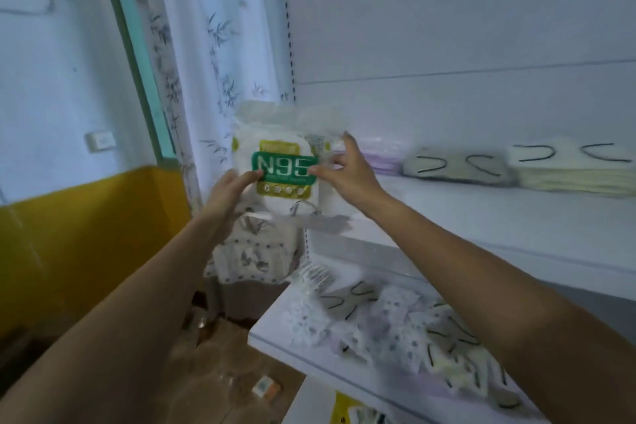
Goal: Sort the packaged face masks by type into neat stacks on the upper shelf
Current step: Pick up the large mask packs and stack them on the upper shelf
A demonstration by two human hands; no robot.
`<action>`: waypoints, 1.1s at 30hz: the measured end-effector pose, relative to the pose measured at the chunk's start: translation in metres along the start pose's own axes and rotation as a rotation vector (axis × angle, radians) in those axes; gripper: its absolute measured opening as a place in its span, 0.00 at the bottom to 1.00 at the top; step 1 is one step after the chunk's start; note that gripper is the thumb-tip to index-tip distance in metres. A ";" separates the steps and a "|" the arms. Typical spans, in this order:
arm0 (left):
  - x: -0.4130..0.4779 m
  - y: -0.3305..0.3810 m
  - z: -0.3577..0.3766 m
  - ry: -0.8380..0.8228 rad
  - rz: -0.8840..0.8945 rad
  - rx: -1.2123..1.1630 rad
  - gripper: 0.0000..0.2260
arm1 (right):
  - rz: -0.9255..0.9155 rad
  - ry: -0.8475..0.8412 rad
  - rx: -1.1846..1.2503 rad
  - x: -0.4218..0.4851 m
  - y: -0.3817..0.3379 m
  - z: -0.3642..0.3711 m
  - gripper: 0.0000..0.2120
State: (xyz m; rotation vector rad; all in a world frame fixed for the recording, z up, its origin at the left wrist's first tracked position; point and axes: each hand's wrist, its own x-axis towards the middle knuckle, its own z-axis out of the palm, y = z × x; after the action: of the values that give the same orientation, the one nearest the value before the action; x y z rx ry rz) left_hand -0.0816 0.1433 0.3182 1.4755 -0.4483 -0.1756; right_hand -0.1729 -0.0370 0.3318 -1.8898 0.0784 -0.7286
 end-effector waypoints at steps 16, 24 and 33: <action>0.026 -0.049 0.170 -0.192 0.189 0.345 0.10 | 0.213 0.318 -0.214 -0.042 0.064 -0.129 0.29; 0.076 -0.043 0.133 -0.219 0.106 0.264 0.11 | 0.159 0.379 -0.237 0.014 0.065 -0.094 0.34; 0.197 -0.024 0.063 -0.125 0.378 0.237 0.23 | 0.012 0.460 -0.283 0.137 0.049 -0.011 0.35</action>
State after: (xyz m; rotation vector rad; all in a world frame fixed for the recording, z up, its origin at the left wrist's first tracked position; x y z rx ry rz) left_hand 0.0756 0.0082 0.3327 1.5849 -0.8631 0.0895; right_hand -0.0539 -0.1184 0.3541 -1.9463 0.5056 -1.1833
